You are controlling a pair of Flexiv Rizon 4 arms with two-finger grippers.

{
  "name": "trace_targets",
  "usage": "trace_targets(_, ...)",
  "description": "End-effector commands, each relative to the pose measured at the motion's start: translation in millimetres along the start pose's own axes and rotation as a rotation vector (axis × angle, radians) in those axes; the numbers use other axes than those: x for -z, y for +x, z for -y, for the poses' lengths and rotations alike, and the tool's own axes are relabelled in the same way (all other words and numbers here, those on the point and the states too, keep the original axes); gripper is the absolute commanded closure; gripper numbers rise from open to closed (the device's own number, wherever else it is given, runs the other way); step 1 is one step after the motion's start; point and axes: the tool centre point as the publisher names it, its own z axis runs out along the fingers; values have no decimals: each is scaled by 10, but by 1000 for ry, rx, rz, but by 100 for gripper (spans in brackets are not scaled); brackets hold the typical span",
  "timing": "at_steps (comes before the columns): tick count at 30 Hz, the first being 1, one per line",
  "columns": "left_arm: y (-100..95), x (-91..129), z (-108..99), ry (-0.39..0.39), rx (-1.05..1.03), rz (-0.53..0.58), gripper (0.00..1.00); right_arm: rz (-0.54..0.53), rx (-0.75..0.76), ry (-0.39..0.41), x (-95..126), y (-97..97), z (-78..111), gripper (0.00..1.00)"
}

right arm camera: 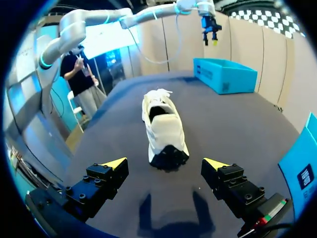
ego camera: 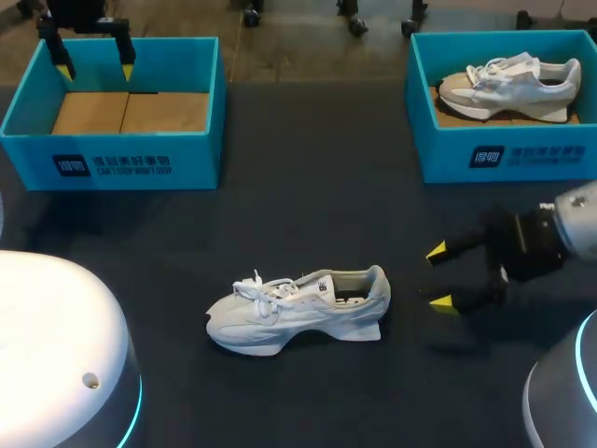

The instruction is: Take the shoe out of the shoebox, open the shoe tongue, remove and reinsert the insole, then place the shoe into the shoebox

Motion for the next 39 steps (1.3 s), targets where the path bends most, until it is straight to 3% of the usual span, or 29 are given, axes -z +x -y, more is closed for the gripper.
trace_targets(1, 0, 0, 0, 0, 0, 0, 0, -1, 26, -282, -69, -44, 145, 0)
trace_targets(13, 0, 0, 0, 0, 0, 0, 0, -48, 13, -326, -244, -136, 242, 0)
trace_targets(25, 0, 0, 0, 0, 0, 0, 0, -47, 111, -346, -516, 2, 19, 0)
trace_targets(26, 0, 0, 0, 0, 0, 0, 0, -51, 123, -386, -519, 29, -7, 0)
trace_targets(39, 0, 0, 0, 0, 0, 0, 0, -51, 123, -386, -519, 29, -7, 0)
